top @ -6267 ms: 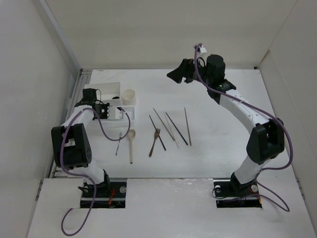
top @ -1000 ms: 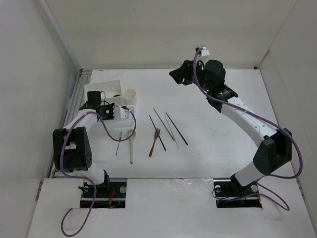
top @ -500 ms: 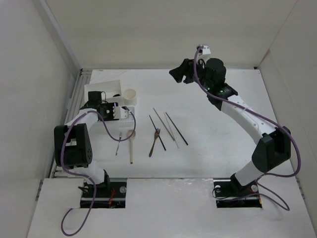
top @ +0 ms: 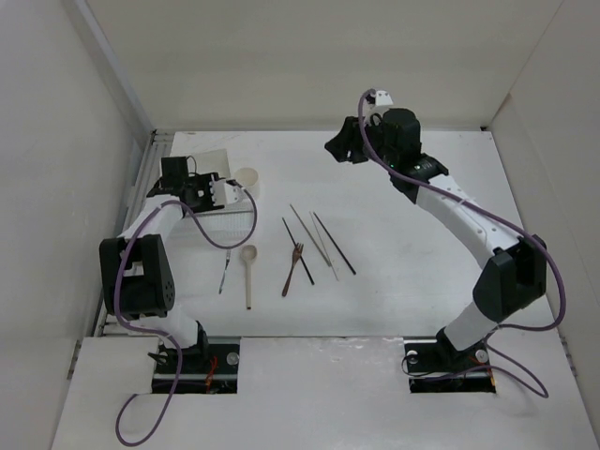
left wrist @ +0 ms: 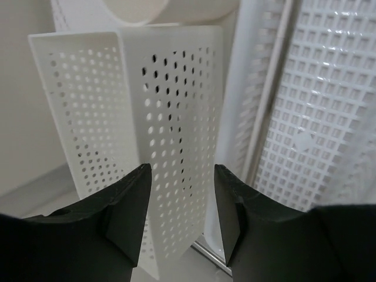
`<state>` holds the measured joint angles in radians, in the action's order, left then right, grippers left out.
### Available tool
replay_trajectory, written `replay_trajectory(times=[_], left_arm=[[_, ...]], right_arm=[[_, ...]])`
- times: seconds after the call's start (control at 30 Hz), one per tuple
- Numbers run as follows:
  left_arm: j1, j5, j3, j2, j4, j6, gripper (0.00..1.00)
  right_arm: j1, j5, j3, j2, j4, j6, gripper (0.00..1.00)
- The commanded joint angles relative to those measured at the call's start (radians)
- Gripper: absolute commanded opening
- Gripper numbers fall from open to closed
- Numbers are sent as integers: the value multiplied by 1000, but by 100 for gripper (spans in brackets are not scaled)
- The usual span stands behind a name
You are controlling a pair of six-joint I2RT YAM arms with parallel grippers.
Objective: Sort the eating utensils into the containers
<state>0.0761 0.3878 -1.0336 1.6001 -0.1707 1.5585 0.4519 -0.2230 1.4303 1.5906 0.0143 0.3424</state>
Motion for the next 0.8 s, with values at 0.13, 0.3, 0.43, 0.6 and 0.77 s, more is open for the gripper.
replay_trajectory(times=[0.13,0.3,0.43,0.6,0.77], left_arm=[[-8,54,-192,-94,-167,-270,47],[-36,-64,-322,-129,-138,-631,64],[-36,-164,-333,-187,-53,-934,67],[-36,-198,-278,-247,-44,-1068,70],[-36,-198,-237,-302,-44,-1080,70]], right_arm=[[50,185,87,213,565,-172,32],[152,231,-11,273,567,-175,47],[162,231,-33,313,537,-111,46],[162,284,-42,350,536,-91,42],[162,321,-42,405,547,-91,39]])
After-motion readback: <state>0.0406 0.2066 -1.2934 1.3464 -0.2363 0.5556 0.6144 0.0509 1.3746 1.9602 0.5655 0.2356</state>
